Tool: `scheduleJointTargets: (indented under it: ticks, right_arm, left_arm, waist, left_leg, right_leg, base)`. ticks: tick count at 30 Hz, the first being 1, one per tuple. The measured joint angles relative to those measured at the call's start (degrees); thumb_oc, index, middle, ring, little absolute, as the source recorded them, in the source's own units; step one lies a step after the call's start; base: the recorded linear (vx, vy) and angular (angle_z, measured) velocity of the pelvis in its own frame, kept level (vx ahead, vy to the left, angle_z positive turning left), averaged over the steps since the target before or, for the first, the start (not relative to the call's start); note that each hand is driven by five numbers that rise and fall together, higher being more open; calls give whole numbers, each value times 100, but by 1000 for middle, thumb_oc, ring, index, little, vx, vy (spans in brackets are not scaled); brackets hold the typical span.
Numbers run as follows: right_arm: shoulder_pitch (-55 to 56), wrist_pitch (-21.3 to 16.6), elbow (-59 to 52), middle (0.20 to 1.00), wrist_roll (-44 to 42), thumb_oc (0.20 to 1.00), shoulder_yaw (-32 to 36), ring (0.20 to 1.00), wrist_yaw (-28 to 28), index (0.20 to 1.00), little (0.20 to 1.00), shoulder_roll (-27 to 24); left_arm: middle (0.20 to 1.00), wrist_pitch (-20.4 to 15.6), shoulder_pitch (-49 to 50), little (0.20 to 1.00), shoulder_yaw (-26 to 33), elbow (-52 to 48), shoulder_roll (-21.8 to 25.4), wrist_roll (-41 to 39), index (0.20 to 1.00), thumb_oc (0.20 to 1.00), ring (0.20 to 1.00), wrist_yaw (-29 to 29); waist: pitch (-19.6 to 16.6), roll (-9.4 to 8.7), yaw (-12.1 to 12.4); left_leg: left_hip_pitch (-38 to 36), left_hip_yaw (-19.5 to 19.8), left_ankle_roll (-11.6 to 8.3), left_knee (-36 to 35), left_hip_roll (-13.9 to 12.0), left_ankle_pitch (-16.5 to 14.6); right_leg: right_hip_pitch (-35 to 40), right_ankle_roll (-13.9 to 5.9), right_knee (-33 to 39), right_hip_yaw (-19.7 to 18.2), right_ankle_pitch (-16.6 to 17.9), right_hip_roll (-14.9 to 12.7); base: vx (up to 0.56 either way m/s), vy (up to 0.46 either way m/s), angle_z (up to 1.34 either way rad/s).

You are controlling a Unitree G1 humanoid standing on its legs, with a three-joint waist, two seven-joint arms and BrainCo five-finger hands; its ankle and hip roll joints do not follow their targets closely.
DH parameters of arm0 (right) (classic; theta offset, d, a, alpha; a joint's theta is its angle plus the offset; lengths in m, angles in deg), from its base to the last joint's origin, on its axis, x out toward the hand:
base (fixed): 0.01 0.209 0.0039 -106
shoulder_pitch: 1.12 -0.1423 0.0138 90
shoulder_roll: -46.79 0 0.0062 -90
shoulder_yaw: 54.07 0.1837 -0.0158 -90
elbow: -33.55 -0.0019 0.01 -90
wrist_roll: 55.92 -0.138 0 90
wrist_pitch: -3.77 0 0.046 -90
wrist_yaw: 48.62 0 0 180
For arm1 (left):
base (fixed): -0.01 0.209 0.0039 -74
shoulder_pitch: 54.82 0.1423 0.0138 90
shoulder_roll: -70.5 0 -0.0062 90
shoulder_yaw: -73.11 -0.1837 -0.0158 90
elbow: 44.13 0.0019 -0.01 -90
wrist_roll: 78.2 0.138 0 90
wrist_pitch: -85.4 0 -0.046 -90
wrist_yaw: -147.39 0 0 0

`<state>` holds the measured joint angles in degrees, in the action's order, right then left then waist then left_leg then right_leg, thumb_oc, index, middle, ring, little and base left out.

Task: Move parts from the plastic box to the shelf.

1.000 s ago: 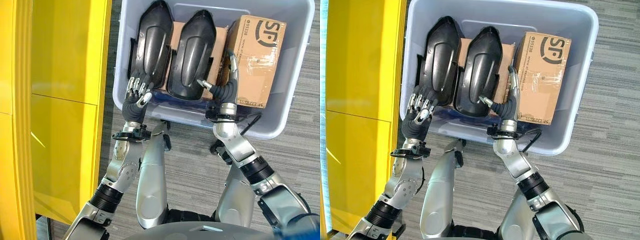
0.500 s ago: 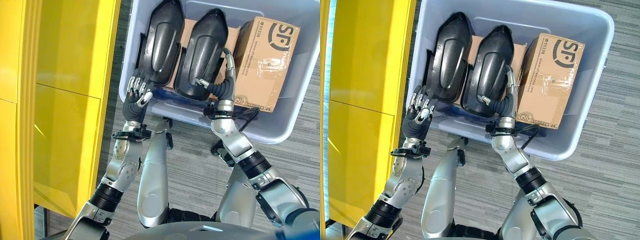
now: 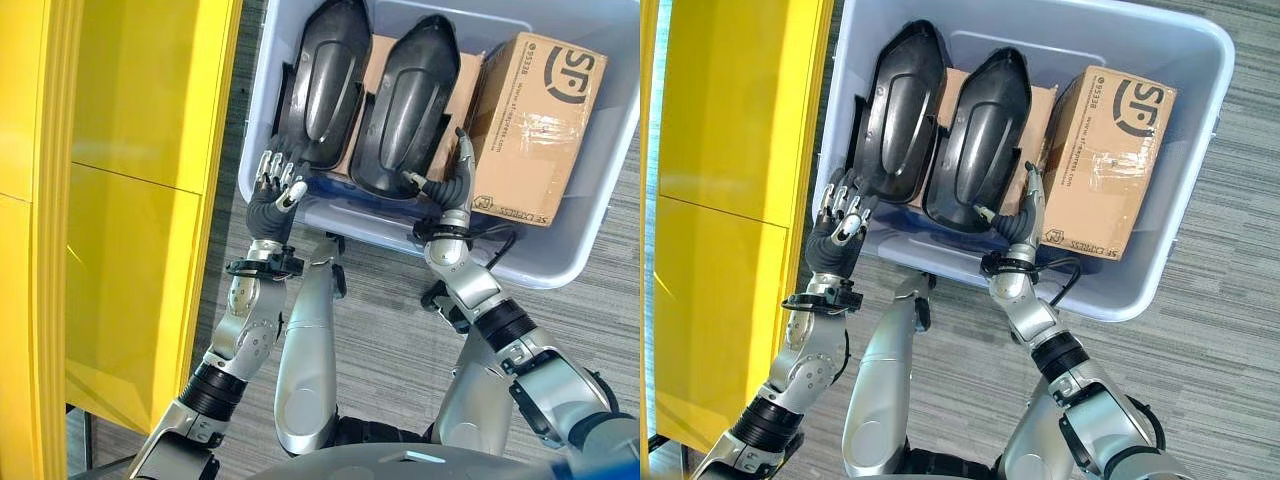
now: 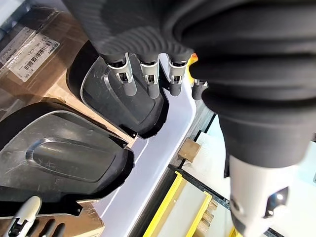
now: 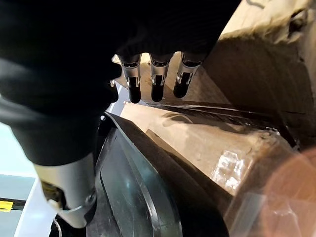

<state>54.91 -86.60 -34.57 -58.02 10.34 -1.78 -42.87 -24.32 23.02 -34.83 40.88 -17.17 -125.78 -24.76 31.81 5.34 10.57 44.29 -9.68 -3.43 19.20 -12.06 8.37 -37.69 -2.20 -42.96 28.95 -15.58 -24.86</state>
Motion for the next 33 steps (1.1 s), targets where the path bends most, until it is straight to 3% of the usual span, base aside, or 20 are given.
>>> scheduleJointTargets:
  ticks: [14,18,23,26,27,33]
  right_arm:
    - [-264,25,464,1000,-421,1000,-28,1000,-171,1000,1000,157]
    - [-672,-101,1063,1000,-1578,1000,309,1000,-207,1000,1000,212]
    - [-1090,-96,1561,1000,-1751,1000,509,1000,-340,1000,1000,93]
    - [-1423,-1,1911,1000,-2044,1000,628,1000,-379,1000,1000,-14]
    - [-1803,196,2458,1000,-2241,1000,731,1000,-544,1000,1000,-58]
    - [-1974,704,2617,1000,-1655,1000,648,1000,-535,1000,1000,-285]
  left_arm:
    - [1000,213,-34,1000,36,227,29,156,1000,1000,1000,-37]
    - [1000,375,-57,1000,55,234,30,141,1000,1000,1000,-50]
    - [1000,482,-98,1000,56,383,29,87,1000,1000,1000,-68]
    - [1000,566,-259,1000,58,469,29,72,1000,1000,1000,-100]
    - [1000,589,-359,1000,50,468,30,-46,1000,1000,1000,-128]
    - [1000,589,-410,1000,76,472,67,-129,1000,1000,1000,-121]
  waist:
    - [-2,3,19]
    - [-21,2,10]
    - [-33,6,60]
    - [-36,6,170]
    - [-42,13,266]
    - [-42,12,345]
  left_leg:
    - [-4,49,-20,3,11,-4]
    - [-38,87,-25,96,0,-7]
    - [-23,73,-23,121,1,-7]
    - [24,81,-19,155,7,-12]
    - [115,122,-30,233,8,-15]
    - [274,228,18,402,34,-85]
  right_leg:
    - [-10,33,-114,3,-61,-37]
    - [27,91,-228,2,-142,-62]
    - [32,71,-257,15,-159,-90]
    - [35,86,-258,67,-167,-114]
    - [35,92,-258,159,-171,-129]
    - [70,43,-244,241,-141,-141]
  base:
    - [7,5,1]
    - [29,21,1]
    - [31,27,2]
    - [61,54,5]
    - [74,88,16]
    - [22,30,7]
